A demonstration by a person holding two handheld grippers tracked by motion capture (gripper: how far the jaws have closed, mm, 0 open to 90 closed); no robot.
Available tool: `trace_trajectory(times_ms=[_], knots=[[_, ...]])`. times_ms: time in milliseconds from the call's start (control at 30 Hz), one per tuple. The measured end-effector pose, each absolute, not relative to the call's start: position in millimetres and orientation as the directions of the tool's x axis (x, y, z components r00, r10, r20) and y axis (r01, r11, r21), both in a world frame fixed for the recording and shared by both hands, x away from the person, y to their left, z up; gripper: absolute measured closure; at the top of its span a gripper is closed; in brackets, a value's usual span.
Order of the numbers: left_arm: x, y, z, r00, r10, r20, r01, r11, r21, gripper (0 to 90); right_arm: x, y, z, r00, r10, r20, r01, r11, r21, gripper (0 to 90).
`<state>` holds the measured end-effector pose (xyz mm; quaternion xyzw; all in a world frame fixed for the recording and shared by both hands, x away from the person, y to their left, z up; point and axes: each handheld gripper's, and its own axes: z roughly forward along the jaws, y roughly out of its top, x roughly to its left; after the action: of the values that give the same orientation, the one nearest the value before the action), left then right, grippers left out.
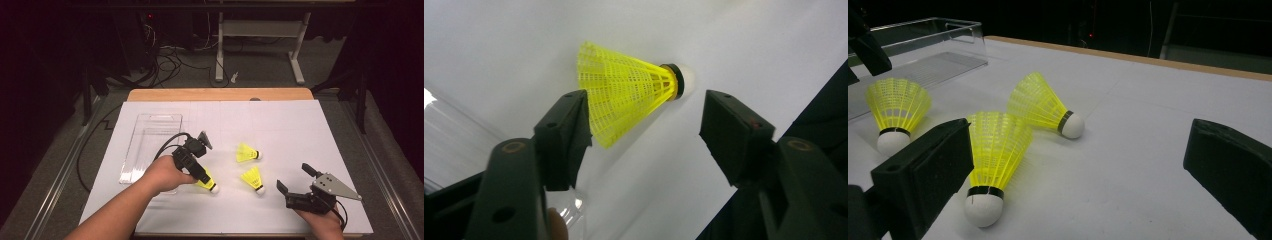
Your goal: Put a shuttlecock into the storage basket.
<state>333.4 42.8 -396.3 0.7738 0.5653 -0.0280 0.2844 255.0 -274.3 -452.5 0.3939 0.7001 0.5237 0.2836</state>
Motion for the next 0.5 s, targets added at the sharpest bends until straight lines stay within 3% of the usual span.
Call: trace_trajectory(times_ms=[333,500], knots=[[334.5,42.1,-411.7,0.356,0.867,-0.349,0.899,-0.215,0.382,50.1,254.9,-274.5,-452.3,-0.528,0.849,0.014,0.254,0.142,0.957,0.2],[333.9,43.4,-415.0,0.372,0.857,-0.357,0.897,-0.233,0.375,59.6,255.2,-274.4,-452.6,-0.528,0.849,0.013,0.255,0.144,0.956,0.2]])
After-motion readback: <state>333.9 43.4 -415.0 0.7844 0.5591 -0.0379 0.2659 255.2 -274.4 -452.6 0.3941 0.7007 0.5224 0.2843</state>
